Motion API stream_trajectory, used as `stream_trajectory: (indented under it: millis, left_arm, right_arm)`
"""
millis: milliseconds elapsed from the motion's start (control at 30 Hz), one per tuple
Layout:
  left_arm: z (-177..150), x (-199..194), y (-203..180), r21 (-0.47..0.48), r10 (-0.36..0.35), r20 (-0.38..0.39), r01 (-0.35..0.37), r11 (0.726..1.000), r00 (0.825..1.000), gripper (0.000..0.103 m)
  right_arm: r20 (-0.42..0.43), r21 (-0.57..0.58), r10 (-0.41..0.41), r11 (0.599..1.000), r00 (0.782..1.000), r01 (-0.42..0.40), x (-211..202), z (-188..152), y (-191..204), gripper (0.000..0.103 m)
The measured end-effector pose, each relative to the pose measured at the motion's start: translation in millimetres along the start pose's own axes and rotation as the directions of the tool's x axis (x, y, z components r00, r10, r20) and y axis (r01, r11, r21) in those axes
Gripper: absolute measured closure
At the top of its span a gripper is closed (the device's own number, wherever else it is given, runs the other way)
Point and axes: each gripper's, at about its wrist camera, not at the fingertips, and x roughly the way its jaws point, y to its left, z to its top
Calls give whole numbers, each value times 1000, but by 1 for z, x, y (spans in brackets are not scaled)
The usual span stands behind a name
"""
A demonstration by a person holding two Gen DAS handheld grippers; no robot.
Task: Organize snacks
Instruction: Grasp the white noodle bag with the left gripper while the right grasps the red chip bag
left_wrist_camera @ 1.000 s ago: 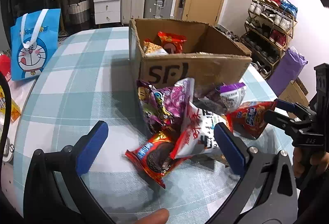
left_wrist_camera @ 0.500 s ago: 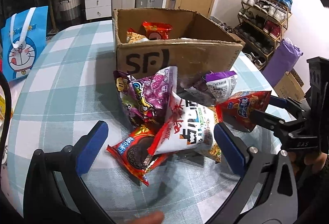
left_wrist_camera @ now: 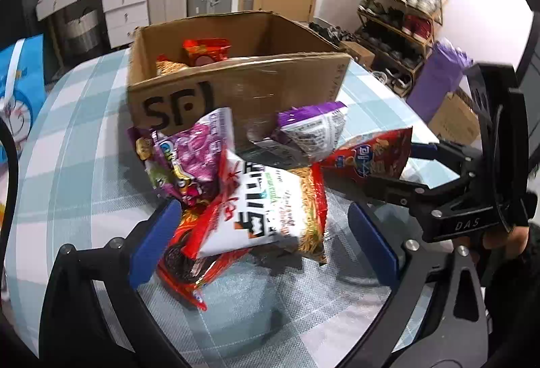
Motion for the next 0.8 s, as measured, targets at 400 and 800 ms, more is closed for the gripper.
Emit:
stream_trajectory:
  millis: [400, 800]
  left_arm:
    - [3, 20, -2, 11, -3, -46, 3, 1000, 999, 20]
    - [0, 23, 6, -20, -39, -46, 38, 999, 998, 41]
  right_arm:
    - [-18, -42, 17, 999, 1000, -18, 4, -1, 3, 0]
    - [-18, -29, 19, 999, 1000, -20, 13, 7, 4, 5]
